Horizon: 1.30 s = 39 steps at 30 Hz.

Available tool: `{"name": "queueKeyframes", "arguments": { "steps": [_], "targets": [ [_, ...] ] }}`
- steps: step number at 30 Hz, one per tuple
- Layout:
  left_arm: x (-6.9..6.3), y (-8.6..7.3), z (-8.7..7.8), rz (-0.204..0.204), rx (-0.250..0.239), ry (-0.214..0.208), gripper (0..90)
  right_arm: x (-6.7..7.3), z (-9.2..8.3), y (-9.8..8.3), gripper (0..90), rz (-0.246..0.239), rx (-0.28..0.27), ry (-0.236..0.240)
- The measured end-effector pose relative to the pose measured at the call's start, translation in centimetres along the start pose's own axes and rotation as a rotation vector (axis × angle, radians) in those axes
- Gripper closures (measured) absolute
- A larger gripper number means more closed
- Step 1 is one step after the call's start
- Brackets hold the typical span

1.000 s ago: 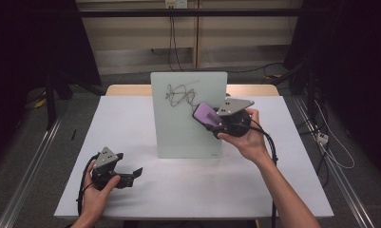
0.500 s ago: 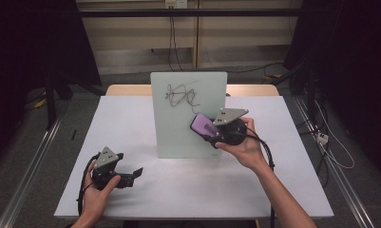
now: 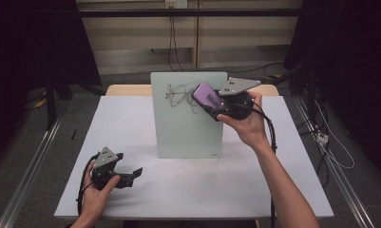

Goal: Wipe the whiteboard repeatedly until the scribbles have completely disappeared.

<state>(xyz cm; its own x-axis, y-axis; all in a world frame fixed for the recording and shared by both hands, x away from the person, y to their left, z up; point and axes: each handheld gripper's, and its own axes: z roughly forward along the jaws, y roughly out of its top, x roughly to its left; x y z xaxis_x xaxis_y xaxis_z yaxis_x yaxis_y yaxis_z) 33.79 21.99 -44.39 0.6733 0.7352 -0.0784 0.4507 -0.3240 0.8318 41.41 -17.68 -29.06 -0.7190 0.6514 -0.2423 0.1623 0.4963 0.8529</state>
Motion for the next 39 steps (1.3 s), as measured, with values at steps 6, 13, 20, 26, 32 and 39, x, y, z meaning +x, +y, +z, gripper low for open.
{"name": "queueKeyframes", "arguments": {
  "steps": [6,13,20,26,32,39],
  "targets": [
    [0.0,0.0,0.0,0.008,0.008,-0.002,5.7,1.6,1.1,-1.0,42.1,-0.029,0.039,0.022],
    [0.0,0.0,0.1,0.007,0.007,0.003,5.7,3.1,2.2,-2.1,42.1,-0.057,0.085,0.060],
    [-0.1,0.0,0.1,0.009,0.010,0.003,5.7,4.9,3.7,-3.8,42.1,-0.056,0.125,0.119],
    [-0.1,0.0,0.2,0.011,0.012,0.001,5.7,5.7,4.4,-4.3,42.1,-0.067,0.147,0.147],
    [-0.1,0.0,0.2,0.006,0.013,0.000,5.7,5.1,4.2,-3.3,42.1,-0.057,0.132,0.148],
    [0.1,-0.1,0.0,0.004,0.003,0.006,5.7,3.5,3.4,-0.8,42.1,-0.045,0.088,0.102]
  ]
}}
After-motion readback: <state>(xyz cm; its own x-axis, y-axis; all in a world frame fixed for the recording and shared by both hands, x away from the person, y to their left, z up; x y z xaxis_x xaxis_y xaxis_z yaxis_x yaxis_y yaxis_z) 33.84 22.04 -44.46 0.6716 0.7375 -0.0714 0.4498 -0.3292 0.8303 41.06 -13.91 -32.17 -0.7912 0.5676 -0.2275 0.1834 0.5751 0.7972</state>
